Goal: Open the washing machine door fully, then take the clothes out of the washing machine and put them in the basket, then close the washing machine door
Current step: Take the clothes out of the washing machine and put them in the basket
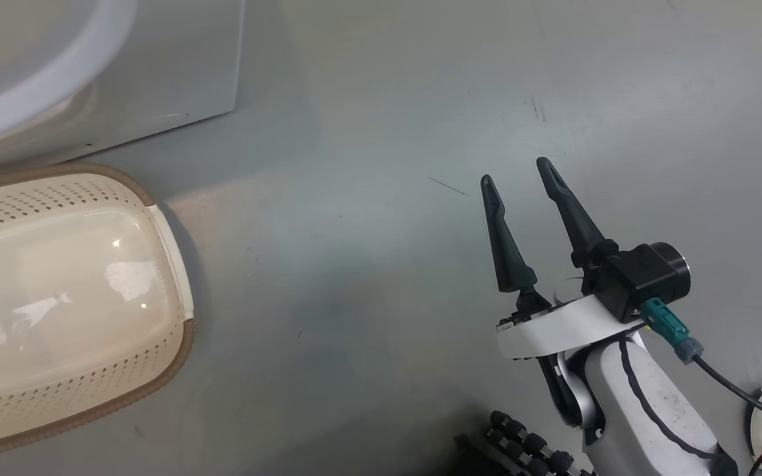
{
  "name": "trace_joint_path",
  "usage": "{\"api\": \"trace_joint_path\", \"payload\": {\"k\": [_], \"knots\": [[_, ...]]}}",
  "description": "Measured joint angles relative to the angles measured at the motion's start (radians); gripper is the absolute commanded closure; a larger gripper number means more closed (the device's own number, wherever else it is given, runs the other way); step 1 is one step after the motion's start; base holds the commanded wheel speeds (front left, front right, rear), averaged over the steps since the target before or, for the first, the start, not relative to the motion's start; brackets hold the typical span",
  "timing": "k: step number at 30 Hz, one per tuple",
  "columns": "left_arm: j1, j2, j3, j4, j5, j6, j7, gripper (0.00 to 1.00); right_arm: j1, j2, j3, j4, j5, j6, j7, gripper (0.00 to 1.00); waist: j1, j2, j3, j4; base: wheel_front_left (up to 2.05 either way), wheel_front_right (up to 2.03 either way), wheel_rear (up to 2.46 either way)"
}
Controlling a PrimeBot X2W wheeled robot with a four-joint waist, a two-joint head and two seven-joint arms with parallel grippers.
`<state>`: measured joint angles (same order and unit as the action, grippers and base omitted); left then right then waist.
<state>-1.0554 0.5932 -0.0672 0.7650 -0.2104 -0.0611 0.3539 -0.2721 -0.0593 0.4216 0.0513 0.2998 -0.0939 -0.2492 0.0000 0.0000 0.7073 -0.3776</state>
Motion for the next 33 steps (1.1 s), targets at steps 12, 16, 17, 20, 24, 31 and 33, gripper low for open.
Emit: {"api": "trace_joint_path", "payload": {"k": [12,16,17,20,24,31,33], "knots": [[-0.026,-0.018,0.0,0.047,-0.007,0.003,0.014,1.0,-0.016,0.003,-0.005,0.007,0.0,0.0,-0.003,0.0,0.0,0.0,-0.011,0.002,0.0,0.0,0.0],[-0.026,-0.036,-0.004,0.056,-0.008,0.003,-0.004,1.0,-0.019,0.003,-0.009,0.008,0.0,0.0,-0.003,0.0,0.0,0.0,-0.018,0.007,0.0,0.0,0.0],[-0.026,-0.043,-0.006,0.06,-0.008,0.003,-0.008,1.0,-0.019,0.003,-0.01,0.009,0.0,0.0,-0.003,0.0,0.0,0.0,-0.021,0.01,0.0,0.0,0.0],[-0.026,-0.058,-0.007,0.074,-0.011,0.003,-0.031,1.0,-0.021,0.003,-0.014,0.012,0.0,0.0,-0.003,0.0,0.0,0.0,-0.032,0.016,0.0,0.0,0.0],[-0.024,-0.089,-0.008,0.084,-0.017,0.003,-0.077,1.0,-0.023,0.003,-0.028,0.014,0.0,-0.001,-0.003,0.0,0.0,0.0,-0.051,0.027,0.0,0.0,0.0],[-0.005,-0.151,-0.003,0.1,-0.047,0.002,-0.179,1.0,-0.024,0.003,-0.047,0.026,-0.002,-0.001,-0.003,0.0,0.0,0.0,-0.094,0.053,0.0,0.0,0.0],[0.009,-0.17,-0.001,0.105,-0.055,0.001,-0.21,1.0,-0.024,0.003,-0.051,0.032,-0.003,-0.001,-0.003,0.0,0.0,0.0,-0.108,0.062,0.0,0.0,0.0]]}}
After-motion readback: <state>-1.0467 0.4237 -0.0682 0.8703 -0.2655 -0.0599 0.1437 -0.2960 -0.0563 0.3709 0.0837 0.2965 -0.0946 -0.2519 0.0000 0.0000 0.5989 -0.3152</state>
